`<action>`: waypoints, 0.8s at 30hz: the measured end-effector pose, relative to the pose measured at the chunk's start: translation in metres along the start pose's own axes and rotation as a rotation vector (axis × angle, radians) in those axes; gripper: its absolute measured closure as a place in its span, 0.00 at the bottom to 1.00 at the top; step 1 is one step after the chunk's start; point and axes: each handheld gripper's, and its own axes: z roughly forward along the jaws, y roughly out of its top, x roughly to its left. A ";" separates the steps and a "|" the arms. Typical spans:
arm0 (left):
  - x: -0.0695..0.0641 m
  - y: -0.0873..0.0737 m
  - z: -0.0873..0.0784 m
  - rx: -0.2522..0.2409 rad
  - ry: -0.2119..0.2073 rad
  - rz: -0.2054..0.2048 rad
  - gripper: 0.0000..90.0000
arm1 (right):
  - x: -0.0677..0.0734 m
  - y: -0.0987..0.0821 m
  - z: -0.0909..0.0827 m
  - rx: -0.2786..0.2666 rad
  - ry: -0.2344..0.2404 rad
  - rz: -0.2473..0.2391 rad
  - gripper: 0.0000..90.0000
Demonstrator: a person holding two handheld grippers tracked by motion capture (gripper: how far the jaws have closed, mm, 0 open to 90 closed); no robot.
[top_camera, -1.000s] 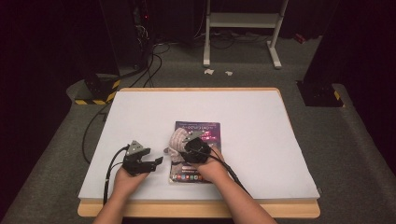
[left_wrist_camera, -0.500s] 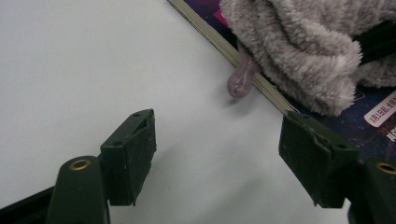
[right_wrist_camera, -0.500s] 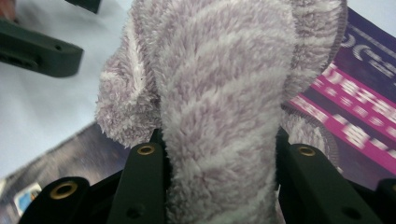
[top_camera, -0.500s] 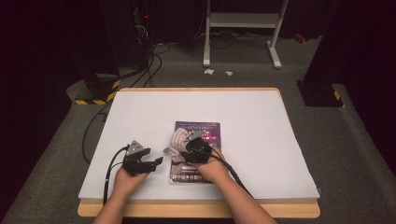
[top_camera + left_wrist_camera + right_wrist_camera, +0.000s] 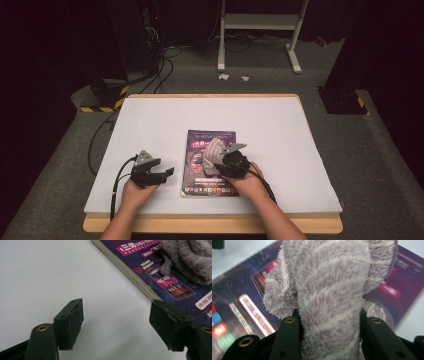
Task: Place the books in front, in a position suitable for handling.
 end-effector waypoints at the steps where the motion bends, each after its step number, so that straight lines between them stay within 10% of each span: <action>1: 0.000 0.000 0.000 -0.003 0.002 0.005 0.31 | -0.002 -0.004 -0.003 -0.001 -0.005 0.015 0.70; 11: 0.000 0.000 -0.001 -0.009 0.006 0.002 0.31 | -0.023 -0.029 -0.026 -0.018 -0.037 0.072 0.70; 24: 0.002 0.003 -0.008 -0.052 0.010 -0.005 0.31 | -0.049 -0.015 -0.016 -0.014 -0.066 0.130 0.69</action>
